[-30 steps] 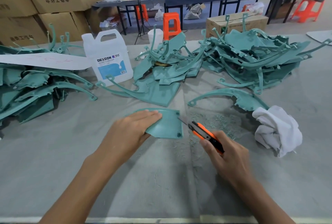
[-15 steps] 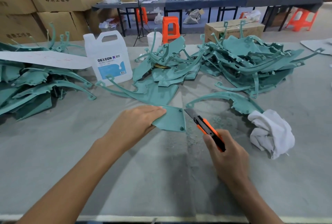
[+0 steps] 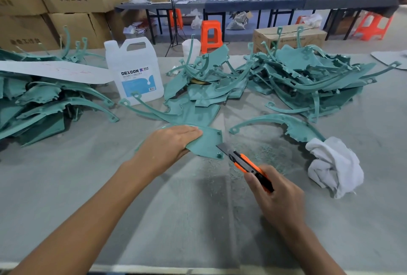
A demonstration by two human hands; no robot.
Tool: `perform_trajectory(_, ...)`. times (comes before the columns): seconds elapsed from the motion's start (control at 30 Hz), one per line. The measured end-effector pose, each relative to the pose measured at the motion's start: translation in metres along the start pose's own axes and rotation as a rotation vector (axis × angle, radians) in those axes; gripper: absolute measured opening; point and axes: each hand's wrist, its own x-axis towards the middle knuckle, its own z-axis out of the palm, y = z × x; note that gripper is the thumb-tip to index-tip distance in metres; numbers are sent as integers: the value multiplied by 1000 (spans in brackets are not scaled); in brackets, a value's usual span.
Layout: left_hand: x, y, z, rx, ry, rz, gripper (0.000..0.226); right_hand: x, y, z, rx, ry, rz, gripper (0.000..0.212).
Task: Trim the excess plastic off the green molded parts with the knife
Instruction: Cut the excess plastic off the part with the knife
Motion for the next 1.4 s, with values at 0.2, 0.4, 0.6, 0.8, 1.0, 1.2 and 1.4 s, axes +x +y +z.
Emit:
perform_trajectory(0.2,-9,15,-15,-104,16,8,35,3,5,0,32,-26,110,44)
perform_trajectory(0.4,-18,36,-35,-171,26,81,42,9,2,4,-199,-169,261,42)
perform_trajectory(0.6,-16,19,-22,-159,-21,-349,41,7,7,1,33,-58,396,21)
perform_trajectory(0.8,-12,9,-1,-118,49,-363,19,4,0,-2,222,-46,397,15)
perform_trajectory(1.0,8,6,6,-195,-66,-468,28,4,2,-1,238,-34,383,15)
perform_trajectory(1.2,24,14,8,-162,-172,-496,23,4,-4,-1,215,-65,341,25)
perform_trajectory(1.4,36,39,15,39,-235,-421,27,4,-35,-1,288,-151,219,55)
